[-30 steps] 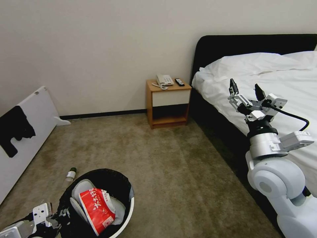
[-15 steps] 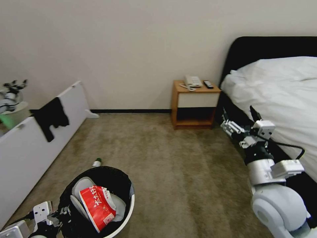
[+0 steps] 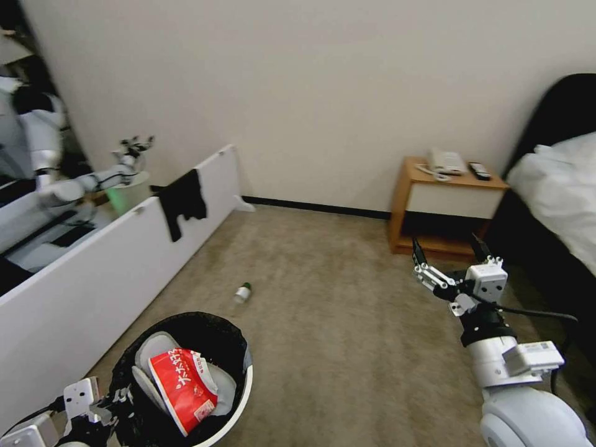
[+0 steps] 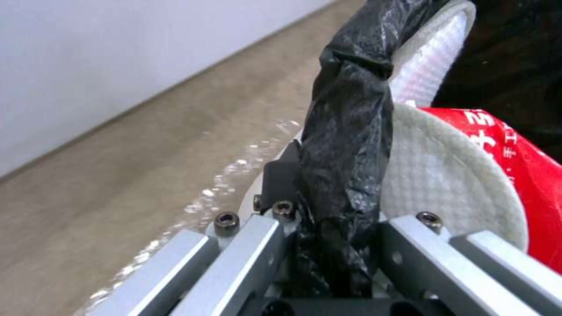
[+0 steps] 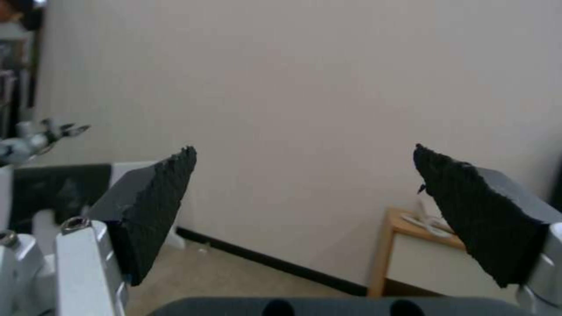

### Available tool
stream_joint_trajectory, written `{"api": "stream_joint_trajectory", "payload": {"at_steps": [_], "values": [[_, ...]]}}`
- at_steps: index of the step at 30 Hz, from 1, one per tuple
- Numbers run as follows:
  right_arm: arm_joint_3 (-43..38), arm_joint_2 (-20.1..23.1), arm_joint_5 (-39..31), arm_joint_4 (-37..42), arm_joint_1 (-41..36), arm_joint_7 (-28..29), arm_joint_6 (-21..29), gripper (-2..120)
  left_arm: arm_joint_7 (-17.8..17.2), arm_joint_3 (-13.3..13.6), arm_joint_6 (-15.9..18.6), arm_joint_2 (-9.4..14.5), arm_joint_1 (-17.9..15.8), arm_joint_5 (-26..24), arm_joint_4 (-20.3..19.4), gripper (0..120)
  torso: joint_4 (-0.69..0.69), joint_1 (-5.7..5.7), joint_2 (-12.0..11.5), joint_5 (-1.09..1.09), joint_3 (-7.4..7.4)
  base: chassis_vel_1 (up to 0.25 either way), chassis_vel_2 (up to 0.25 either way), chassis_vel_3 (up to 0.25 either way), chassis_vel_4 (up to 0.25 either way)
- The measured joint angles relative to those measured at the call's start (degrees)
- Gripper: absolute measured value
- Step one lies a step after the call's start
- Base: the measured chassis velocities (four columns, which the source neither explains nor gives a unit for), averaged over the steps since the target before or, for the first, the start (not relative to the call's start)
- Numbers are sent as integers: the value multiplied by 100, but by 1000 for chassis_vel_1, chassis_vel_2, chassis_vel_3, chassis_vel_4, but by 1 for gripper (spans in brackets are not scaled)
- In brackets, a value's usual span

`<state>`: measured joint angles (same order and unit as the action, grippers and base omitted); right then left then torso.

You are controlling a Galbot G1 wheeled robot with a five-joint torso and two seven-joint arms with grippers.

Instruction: Pick up the trash bin, then pick up the garbage from the floor and place it into the trash bin.

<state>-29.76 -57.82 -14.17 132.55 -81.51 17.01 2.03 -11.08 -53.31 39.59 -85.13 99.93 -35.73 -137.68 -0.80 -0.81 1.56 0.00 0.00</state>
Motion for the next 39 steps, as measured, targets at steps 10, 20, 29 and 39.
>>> {"api": "stream_joint_trajectory", "payload": {"at_steps": [10,20,29,39], "values": [[-192,-218,289,-71,-139,49,-86,95,80,16,-110,-30,-15,145,28,2,2,0,0,0,0,127,126,127,131],[-226,-221,197,-161,-116,-16,-359,98,259,63,-202,-56,32,404,89,2,-3,0,0,0,0,40,47,45,40],[-245,-289,155,-207,-137,-71,-529,100,247,68,-194,-71,94,404,53,2,-1,0,0,0,0,0,0,0,0],[-288,-358,104,-268,-160,-76,-687,100,239,62,-185,-69,152,390,4,2,0,0,0,0,0,0,0,0,0]]}}
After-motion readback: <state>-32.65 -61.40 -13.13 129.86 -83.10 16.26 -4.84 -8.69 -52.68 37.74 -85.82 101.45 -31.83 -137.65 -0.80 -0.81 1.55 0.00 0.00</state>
